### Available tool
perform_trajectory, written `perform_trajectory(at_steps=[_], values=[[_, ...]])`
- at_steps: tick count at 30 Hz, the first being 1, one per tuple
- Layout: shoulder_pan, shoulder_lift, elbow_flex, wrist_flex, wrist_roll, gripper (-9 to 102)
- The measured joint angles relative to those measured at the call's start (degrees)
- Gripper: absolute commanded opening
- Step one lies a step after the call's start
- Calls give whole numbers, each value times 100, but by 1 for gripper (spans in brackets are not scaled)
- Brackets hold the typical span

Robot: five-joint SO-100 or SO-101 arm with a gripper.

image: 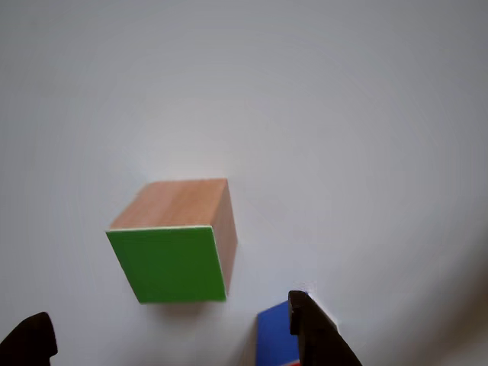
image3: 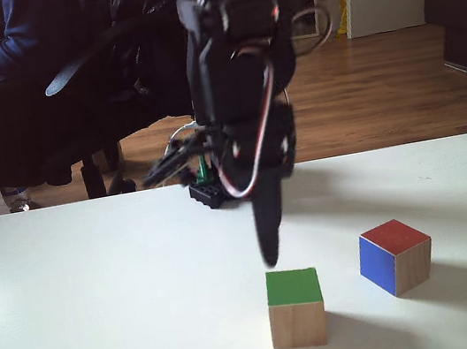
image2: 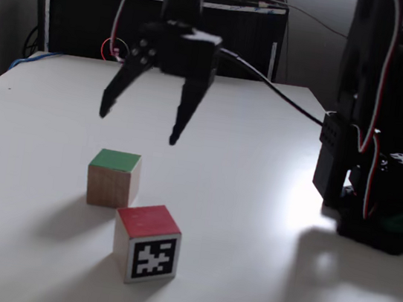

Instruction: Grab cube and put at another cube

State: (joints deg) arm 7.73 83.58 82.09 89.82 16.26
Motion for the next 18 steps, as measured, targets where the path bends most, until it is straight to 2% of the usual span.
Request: perform_trajectory(at_steps=[18], values=[[149,-1441,-264,-633,-132,46]])
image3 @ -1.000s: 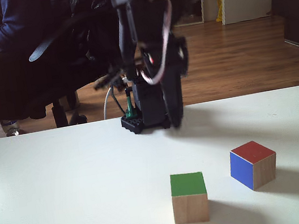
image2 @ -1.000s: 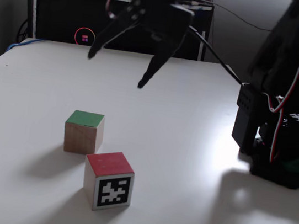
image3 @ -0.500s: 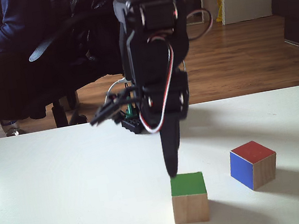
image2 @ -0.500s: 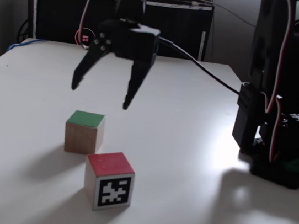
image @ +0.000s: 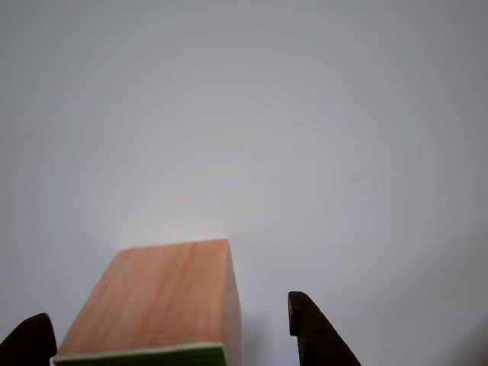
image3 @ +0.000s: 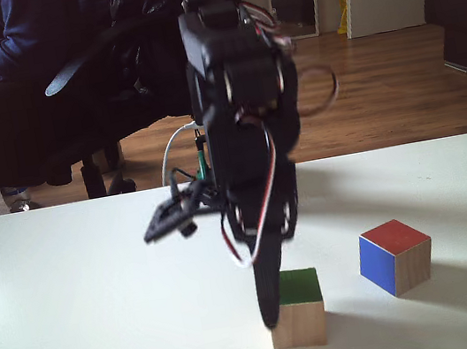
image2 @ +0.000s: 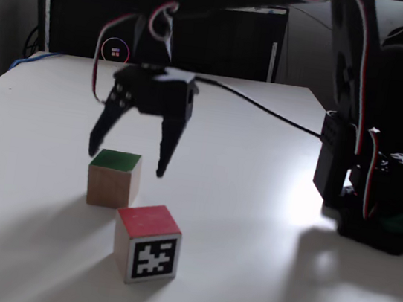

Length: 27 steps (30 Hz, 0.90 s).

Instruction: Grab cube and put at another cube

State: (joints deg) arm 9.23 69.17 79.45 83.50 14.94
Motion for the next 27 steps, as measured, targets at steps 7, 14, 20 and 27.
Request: perform_trajectory(at_steps=[7,14,20,27], values=[[-9,-466,-281,-141,0,46],[-132,-738,-519,-132,114,46],[-308,-738,-580,-132,246,45],[-325,-738,-659,-141,202,25]])
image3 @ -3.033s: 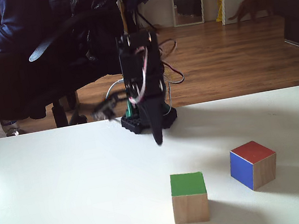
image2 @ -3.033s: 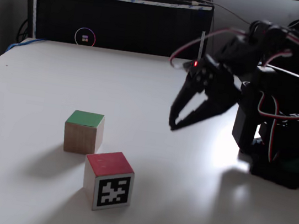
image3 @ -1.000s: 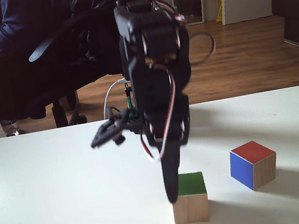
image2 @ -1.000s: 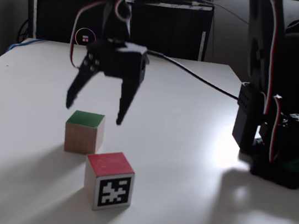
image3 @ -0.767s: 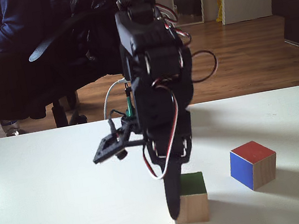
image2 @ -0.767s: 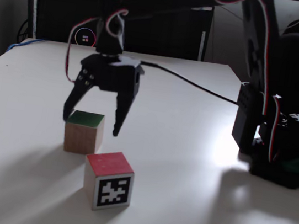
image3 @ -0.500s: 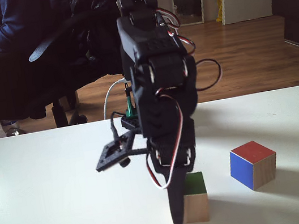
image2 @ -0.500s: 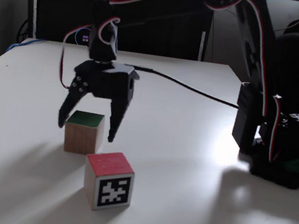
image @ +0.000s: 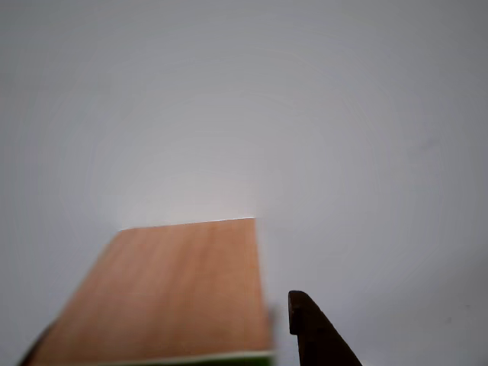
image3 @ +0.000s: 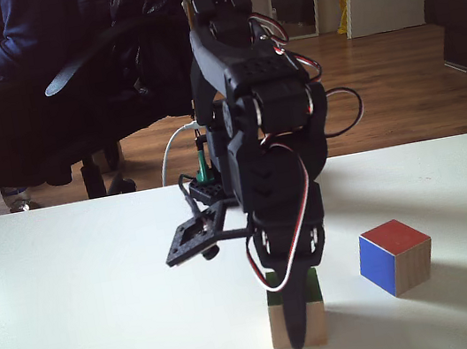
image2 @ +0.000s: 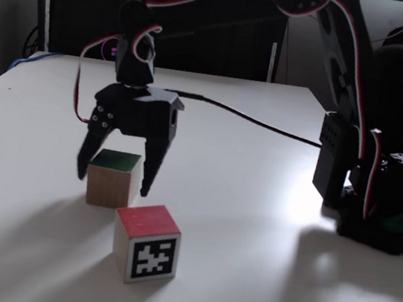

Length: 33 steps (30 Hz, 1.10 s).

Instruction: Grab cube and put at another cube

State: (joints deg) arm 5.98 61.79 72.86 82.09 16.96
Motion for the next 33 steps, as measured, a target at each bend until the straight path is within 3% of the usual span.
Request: perform_trajectory(at_steps=[9,19,27,33], values=[[202,9,-167,26,-70,7],[0,1011,396,97,88,7],[-861,2971,1248,114,387,7],[-1626,3199,1459,114,633,7]])
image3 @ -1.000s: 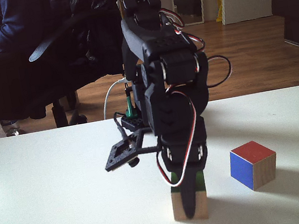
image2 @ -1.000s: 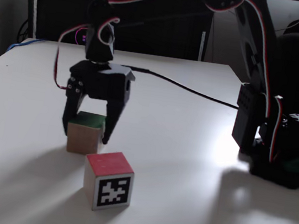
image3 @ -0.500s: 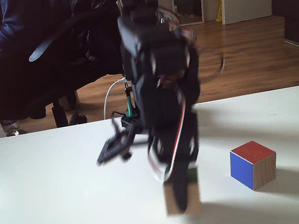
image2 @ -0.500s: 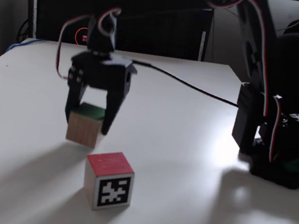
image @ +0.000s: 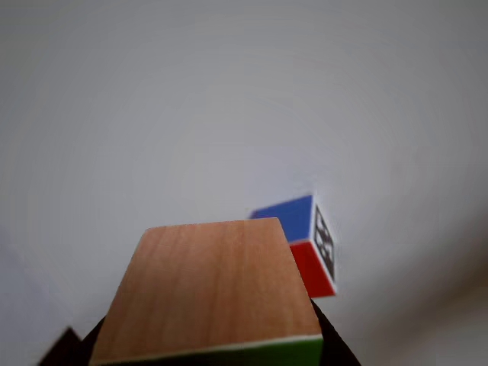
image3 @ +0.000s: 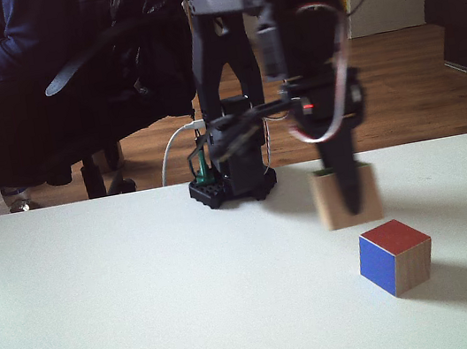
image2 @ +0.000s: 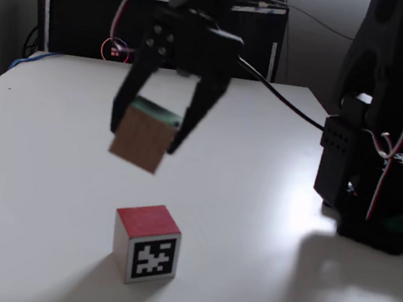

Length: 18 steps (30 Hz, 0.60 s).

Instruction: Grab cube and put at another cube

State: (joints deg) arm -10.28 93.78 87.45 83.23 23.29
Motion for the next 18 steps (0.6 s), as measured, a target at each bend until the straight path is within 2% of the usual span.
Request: perform_trajectory(at_steps=[11,18], values=[[-809,-123,9,-9,404,8],[-782,-501,9,-18,431,8]])
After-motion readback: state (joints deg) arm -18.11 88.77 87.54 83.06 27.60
